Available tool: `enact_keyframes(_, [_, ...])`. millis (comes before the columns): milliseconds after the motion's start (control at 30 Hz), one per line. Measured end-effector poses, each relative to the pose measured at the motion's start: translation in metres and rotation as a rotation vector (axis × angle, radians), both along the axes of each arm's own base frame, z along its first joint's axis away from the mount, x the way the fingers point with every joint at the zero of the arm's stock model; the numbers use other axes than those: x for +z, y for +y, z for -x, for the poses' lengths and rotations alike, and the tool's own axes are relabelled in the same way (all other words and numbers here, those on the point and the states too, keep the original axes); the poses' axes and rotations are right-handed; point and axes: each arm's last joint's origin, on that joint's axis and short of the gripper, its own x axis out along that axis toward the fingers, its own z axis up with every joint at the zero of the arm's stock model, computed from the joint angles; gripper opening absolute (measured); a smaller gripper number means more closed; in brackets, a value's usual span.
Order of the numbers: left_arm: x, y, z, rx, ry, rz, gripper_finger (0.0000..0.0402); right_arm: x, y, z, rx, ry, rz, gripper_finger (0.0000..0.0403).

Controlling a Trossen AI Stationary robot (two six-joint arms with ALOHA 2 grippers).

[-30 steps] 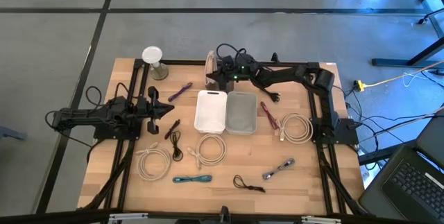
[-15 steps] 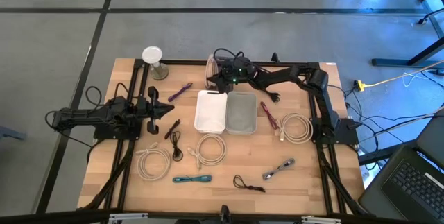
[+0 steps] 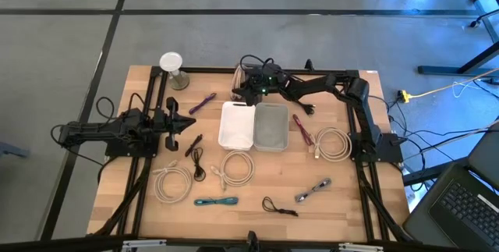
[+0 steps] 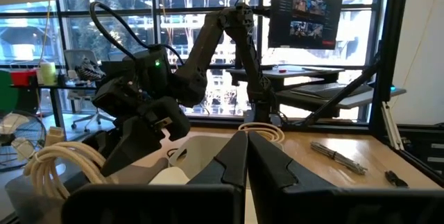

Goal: Pick & Place USB Port
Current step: Put the brown HDMI cable into the black bin

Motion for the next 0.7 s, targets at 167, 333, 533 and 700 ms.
enact_keyframes(167, [0.0,0.0,0.0,-0.01,0.0,-0.001,0.0004,0.0,0.0,0.0,-0.001,0.01,-0.008,0.0138])
enact_keyframes(333, [-0.001,0.0,0.0,-0.011,0.006,0.0,0.0004,0.011,0.002,0.004,0.009,0.048,0.018,0.0136])
enact_keyframes(533, [-0.001,0.0,0.0,-0.015,0.011,0.025,0.0004,0.027,0.003,0.013,-0.052,0.151,0.085,0.0136])
enact_keyframes(700, [-0.002,0.0,0.0,-0.015,0.012,0.025,0.0004,0.023,0.003,0.023,-0.168,0.338,0.116,0.0136])
